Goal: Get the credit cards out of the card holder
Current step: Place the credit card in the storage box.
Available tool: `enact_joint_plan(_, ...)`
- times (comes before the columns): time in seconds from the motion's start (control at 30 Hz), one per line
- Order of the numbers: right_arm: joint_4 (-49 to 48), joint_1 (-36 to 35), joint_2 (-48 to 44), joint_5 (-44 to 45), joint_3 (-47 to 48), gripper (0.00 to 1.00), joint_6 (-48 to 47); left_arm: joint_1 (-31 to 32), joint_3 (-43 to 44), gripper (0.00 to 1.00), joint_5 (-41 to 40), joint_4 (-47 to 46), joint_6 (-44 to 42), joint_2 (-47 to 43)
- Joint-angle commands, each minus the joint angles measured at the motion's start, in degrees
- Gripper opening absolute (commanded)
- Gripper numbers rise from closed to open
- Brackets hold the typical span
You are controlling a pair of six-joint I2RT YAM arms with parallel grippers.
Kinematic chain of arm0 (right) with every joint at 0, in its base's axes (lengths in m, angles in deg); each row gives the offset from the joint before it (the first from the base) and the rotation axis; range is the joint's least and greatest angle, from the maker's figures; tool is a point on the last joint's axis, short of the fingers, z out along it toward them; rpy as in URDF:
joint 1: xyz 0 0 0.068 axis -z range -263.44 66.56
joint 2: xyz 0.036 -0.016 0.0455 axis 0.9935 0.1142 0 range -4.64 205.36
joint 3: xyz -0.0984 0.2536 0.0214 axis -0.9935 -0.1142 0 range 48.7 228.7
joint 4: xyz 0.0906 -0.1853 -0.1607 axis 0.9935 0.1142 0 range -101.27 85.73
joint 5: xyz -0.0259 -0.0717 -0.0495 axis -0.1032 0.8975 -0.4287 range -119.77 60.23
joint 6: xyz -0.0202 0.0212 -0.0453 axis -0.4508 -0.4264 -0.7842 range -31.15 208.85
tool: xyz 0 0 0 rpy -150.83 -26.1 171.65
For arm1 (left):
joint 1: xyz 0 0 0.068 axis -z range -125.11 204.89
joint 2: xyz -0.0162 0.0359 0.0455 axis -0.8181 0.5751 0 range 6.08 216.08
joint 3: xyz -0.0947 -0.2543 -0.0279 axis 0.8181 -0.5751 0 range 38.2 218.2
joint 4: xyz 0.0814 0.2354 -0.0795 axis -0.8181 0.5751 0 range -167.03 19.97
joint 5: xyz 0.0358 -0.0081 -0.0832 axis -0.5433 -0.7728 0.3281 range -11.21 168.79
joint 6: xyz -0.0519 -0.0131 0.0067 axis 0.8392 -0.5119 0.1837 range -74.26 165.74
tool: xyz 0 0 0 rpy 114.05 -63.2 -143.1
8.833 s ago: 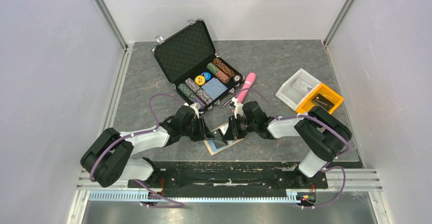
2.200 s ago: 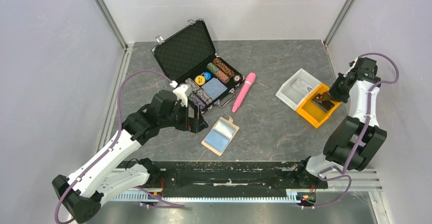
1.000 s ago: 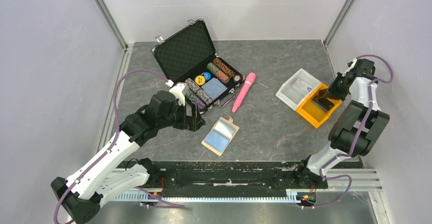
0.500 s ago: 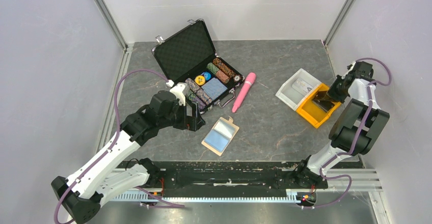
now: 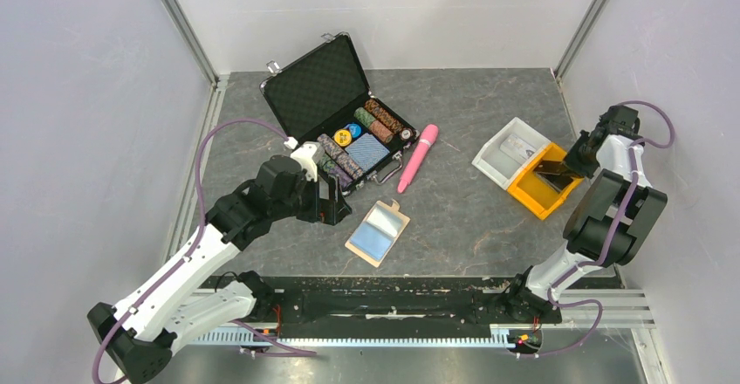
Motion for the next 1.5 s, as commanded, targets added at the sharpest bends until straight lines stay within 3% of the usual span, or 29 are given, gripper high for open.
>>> enact_joint_plan(0.0, -1.66, -0.06, -2.47, 2.24, -0.08, 0.20, 1.40, 0.06, 0.20, 1.00, -0.71, -0.33, -3.25, -0.87)
enact_joint_plan(0.5, -0.56, -4.44, -5.00, 9.67, 4.15, 0.27, 3.84, 0.12, -0.07, 1.00, -1.28, -0.23, -3.17, -1.53)
enact_joint_plan(0.8, -1.41, -7.18, -3.85, 10.61, 0.89, 0.25, 3.73, 0.10, 0.02, 1.00, -1.37, -0.26, -3.17, -1.51)
enact_joint_plan(1.07, -3.61, -6.74, -3.51, 19.91, -5.00, 0.24, 3.93, 0.09, 0.01, 1.00, -1.20, -0.23, -3.25, -1.37)
enact_joint_plan(1.47, -6.65, -6.84, -4.69, 19.10, -5.80, 0.25, 4.29, 0.04, 0.37, 1.00, -1.17, -0.23, -3.25, -0.89)
